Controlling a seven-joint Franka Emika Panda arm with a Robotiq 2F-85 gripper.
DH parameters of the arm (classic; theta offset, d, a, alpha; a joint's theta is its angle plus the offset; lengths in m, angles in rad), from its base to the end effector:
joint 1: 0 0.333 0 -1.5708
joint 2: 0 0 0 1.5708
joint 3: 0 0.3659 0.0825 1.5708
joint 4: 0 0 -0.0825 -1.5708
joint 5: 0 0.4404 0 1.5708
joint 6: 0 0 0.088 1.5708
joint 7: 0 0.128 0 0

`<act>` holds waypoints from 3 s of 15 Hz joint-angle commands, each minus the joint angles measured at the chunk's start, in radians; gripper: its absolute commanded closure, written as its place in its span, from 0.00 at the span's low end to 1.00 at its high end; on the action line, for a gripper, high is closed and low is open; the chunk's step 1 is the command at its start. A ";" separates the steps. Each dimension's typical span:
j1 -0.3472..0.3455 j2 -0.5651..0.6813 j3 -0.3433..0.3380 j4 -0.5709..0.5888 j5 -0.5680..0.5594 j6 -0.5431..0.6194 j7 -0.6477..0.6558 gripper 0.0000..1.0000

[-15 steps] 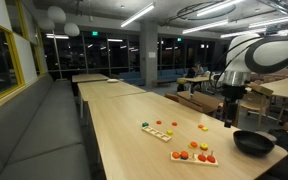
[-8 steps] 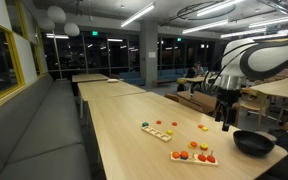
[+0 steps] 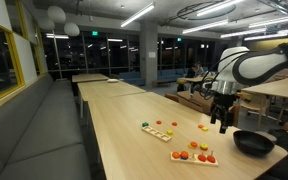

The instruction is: Pick up the orange token from the holder and put it on the table.

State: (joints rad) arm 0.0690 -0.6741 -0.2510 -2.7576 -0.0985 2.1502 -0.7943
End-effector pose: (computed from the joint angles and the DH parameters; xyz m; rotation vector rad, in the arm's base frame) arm 0.3528 -0.0618 0.3974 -2.9042 -1.0821 -0.1260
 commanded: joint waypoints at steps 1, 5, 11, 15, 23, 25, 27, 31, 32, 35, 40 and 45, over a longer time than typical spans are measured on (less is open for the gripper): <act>-0.012 0.043 -0.003 0.001 -0.011 0.052 -0.066 0.00; -0.025 0.087 0.003 0.001 -0.013 0.078 -0.100 0.00; -0.052 0.128 0.015 0.001 -0.034 0.110 -0.132 0.00; -0.046 0.124 0.037 0.001 -0.023 0.096 -0.118 0.00; 0.010 0.136 0.159 0.002 -0.002 0.111 0.023 0.00; 0.032 0.145 0.190 0.002 -0.002 0.110 0.076 0.00; 0.048 0.159 0.217 0.001 -0.004 0.126 0.139 0.00; 0.083 0.196 0.232 0.000 0.025 0.122 0.233 0.00; 0.081 0.210 0.236 0.000 0.026 0.144 0.269 0.00; 0.077 0.254 0.234 0.000 0.023 0.196 0.341 0.00; 0.062 0.339 0.233 0.000 0.011 0.290 0.396 0.00; 0.031 0.423 0.229 0.000 -0.010 0.379 0.412 0.00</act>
State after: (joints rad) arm 0.1255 -0.2947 -0.0234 -2.7586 -0.0887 2.4634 -0.4038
